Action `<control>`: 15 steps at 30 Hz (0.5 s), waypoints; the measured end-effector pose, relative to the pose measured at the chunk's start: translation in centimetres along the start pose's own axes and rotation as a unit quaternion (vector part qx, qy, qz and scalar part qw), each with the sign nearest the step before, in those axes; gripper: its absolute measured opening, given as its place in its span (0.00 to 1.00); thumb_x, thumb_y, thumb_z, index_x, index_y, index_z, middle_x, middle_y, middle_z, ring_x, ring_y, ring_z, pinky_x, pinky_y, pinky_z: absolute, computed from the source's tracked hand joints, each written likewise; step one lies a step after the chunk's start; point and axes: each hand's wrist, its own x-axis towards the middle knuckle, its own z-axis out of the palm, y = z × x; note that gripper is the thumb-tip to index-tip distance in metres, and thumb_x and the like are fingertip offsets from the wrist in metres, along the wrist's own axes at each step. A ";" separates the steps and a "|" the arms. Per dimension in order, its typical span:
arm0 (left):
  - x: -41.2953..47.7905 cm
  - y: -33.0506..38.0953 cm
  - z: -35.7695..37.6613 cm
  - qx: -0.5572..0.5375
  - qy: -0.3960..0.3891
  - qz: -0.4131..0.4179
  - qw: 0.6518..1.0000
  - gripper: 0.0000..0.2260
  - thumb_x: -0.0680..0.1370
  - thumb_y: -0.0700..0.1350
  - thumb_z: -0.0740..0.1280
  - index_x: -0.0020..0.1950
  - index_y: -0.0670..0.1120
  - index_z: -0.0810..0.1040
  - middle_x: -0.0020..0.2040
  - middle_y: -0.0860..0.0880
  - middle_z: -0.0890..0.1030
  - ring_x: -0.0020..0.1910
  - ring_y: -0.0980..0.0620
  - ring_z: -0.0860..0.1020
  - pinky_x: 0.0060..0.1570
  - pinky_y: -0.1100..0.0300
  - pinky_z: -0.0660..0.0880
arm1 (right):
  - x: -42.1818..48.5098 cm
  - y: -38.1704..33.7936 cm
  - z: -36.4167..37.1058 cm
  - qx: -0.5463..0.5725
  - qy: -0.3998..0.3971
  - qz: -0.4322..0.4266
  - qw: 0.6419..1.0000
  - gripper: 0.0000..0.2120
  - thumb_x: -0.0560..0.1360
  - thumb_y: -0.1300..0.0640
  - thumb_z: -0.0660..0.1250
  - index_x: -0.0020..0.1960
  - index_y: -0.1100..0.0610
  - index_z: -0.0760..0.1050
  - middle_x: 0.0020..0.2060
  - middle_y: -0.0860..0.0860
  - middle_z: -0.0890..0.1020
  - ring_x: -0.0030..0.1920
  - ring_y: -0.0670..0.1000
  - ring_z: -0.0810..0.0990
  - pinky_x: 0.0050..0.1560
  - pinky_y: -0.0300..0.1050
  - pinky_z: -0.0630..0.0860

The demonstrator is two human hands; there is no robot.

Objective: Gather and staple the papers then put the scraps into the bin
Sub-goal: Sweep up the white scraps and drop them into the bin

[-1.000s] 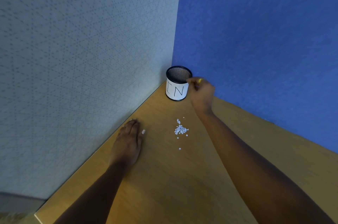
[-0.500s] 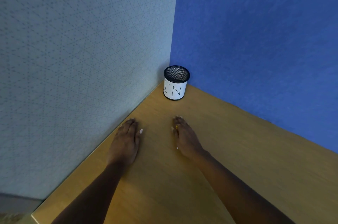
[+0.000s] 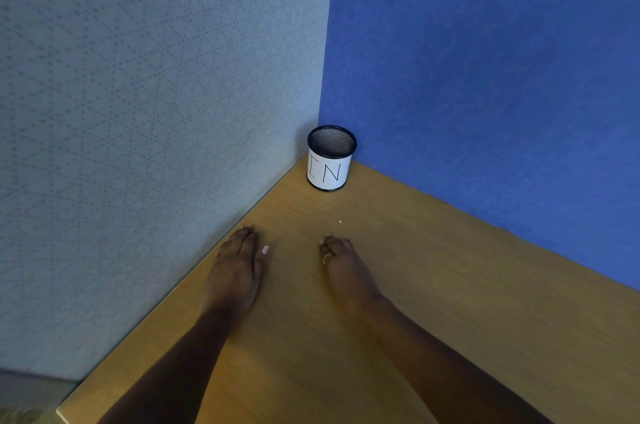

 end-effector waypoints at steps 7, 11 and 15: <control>0.0 0.1 0.0 -0.007 -0.001 -0.003 1.000 0.23 0.80 0.54 0.51 0.72 0.45 0.63 0.74 0.47 0.64 0.73 0.49 0.61 0.71 0.52 0.60 | 0.2 0.1 -0.9 -0.083 0.004 -0.054 0.995 0.20 0.81 0.65 0.49 0.73 0.65 0.57 0.72 0.57 0.62 0.71 0.54 0.60 0.71 0.44 0.62; -0.1 0.1 0.0 -0.004 -0.003 -0.004 1.000 0.23 0.80 0.53 0.51 0.72 0.45 0.63 0.74 0.47 0.63 0.73 0.50 0.60 0.71 0.53 0.58 | 0.2 0.4 -1.4 -0.093 0.001 -0.081 0.992 0.22 0.77 0.68 0.56 0.71 0.65 0.62 0.69 0.56 0.66 0.69 0.54 0.62 0.69 0.44 0.65; -0.2 0.2 0.0 -0.006 0.001 -0.003 1.000 0.22 0.80 0.53 0.52 0.72 0.45 0.63 0.74 0.47 0.63 0.73 0.49 0.60 0.71 0.53 0.59 | 0.5 0.8 -1.2 -0.107 0.009 -0.097 0.989 0.22 0.75 0.69 0.59 0.68 0.63 0.67 0.67 0.56 0.69 0.67 0.54 0.64 0.68 0.44 0.65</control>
